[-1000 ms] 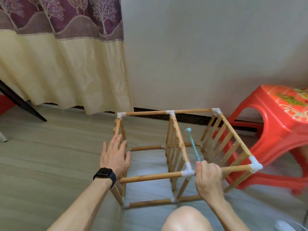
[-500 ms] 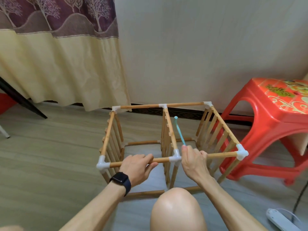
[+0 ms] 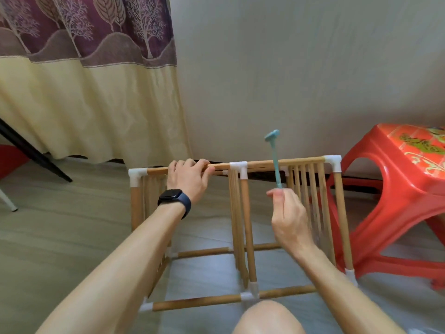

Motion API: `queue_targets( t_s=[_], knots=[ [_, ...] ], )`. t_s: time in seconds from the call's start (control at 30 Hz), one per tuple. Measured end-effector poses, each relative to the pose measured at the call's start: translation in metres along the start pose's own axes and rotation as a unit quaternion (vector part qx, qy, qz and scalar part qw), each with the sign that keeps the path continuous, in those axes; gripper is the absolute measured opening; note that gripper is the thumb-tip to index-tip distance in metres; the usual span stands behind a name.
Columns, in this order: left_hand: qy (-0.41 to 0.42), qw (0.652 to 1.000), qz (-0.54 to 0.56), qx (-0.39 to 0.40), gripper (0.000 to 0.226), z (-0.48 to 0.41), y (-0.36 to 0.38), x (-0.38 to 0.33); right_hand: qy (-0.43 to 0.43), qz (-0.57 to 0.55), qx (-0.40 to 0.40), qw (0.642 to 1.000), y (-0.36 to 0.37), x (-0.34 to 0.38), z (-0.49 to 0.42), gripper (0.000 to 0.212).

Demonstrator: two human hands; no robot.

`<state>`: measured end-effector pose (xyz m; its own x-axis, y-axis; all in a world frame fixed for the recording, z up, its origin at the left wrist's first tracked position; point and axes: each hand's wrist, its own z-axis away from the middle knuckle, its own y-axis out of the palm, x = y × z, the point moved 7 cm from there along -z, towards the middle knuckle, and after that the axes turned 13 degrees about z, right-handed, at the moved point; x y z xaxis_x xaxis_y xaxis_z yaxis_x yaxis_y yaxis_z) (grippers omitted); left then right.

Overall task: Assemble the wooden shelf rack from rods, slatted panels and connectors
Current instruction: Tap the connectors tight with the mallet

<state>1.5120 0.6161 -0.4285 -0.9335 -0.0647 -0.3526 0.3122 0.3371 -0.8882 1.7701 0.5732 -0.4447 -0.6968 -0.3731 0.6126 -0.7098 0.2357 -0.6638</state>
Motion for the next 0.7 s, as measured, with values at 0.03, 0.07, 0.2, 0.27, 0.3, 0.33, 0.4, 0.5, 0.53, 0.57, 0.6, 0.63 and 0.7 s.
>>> queue_targets(
  t_s=[0.03,0.07,0.2,0.27,0.3,0.33,0.4,0.5,0.53,0.57,0.6,0.63,0.7],
  knots=[
    [-0.004,1.000,0.006,-0.005,0.041,-0.005,0.004,0.001,-0.003,0.017,0.014,1.000,0.007,-0.014,0.024,0.042],
    [-0.012,1.000,0.015,-0.006,0.041,-0.009,0.008,0.003,-0.010,0.050,0.028,0.998,0.016,-0.028,0.047,0.042],
    [-0.013,1.000,0.019,0.009,0.057,-0.005,0.024,0.001,-0.017,0.192,0.069,0.979,0.050,-0.083,0.100,0.054],
    [0.004,0.998,0.045,0.031,0.065,0.017,0.041,-0.013,0.001,0.225,0.061,0.972,0.058,-0.094,0.105,0.052],
    [0.007,0.997,0.065,0.051,0.065,0.032,0.051,-0.021,0.001,0.244,0.043,0.969,0.061,-0.095,0.105,0.049],
    [0.007,0.994,0.082,0.076,0.065,0.049,0.061,-0.028,-0.004,0.267,0.022,0.963,0.064,-0.092,0.104,0.048],
    [0.009,0.986,0.098,0.136,0.064,0.087,0.086,-0.042,-0.008,0.305,-0.001,0.952,0.073,-0.083,0.094,0.048],
    [0.002,0.967,0.122,0.224,0.064,0.134,0.119,-0.051,-0.005,0.303,-0.028,0.953,0.083,-0.069,0.075,0.038],
    [0.016,0.969,0.108,0.223,0.063,0.143,0.123,-0.051,-0.005,0.298,-0.029,0.954,0.086,-0.066,0.070,0.035],
    [0.035,0.974,0.086,0.205,0.062,0.148,0.123,-0.050,-0.005,0.292,-0.028,0.956,0.088,-0.064,0.066,0.034],
    [0.047,0.978,0.068,0.190,0.061,0.149,0.121,-0.047,-0.007,0.288,-0.023,0.957,0.090,-0.062,0.063,0.035],
    [0.048,0.981,0.061,0.181,0.060,0.147,0.118,-0.044,-0.010,0.282,-0.014,0.959,0.092,-0.061,0.060,0.036],
    [0.039,0.980,0.054,0.188,0.061,0.140,0.115,-0.036,-0.009,0.262,0.014,0.965,0.097,-0.058,0.056,0.039]
  ],
)
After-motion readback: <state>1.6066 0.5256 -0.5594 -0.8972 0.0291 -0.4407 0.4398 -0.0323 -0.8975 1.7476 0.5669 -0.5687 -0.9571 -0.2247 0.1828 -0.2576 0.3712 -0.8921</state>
